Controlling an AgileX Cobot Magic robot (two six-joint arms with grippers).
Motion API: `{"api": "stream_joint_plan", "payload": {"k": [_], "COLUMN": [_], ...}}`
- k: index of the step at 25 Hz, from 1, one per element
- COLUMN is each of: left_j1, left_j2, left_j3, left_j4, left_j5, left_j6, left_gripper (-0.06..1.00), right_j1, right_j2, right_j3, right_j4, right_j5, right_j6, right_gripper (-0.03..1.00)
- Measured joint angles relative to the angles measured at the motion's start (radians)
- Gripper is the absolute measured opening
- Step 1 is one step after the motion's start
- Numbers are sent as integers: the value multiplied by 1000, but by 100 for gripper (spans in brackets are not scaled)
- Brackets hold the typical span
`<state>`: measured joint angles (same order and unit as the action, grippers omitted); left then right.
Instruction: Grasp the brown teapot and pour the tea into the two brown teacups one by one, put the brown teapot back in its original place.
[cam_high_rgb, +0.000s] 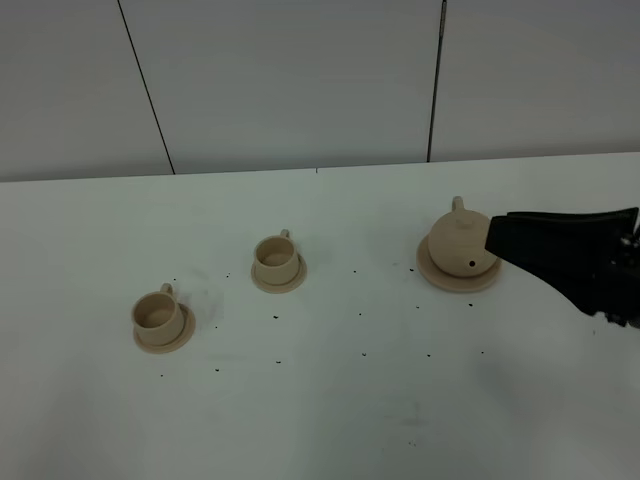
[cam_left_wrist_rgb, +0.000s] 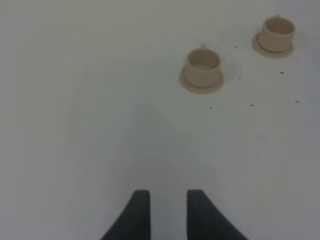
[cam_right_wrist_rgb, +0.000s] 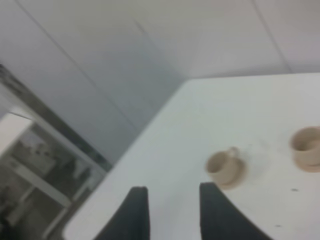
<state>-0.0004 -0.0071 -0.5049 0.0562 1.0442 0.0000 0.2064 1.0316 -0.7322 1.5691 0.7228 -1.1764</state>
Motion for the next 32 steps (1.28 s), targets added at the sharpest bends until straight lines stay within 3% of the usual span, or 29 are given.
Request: {"api": "stream_joint_plan", "payload": {"k": [8, 14, 24, 27, 32], "left_j1": [0, 0, 0, 0, 0], "left_j2": [0, 0, 0, 0, 0], "left_j3": [0, 0, 0, 0, 0], "left_j4": [0, 0, 0, 0, 0], "left_j5": [0, 0, 0, 0, 0], "left_j6": [0, 0, 0, 0, 0], "left_gripper": [25, 25, 25, 25, 25], "right_j1": [0, 0, 0, 0, 0], "right_j2": [289, 507, 792, 846, 941], "right_j3": [-192, -361, -652, -730, -877], "right_j4": [-185, -448, -1005, -1107, -1187], "right_j5": [-136, -245, -245, -242, -207], "right_j6": [69, 252, 668, 727, 752], "right_gripper": [24, 24, 24, 24, 25]}}
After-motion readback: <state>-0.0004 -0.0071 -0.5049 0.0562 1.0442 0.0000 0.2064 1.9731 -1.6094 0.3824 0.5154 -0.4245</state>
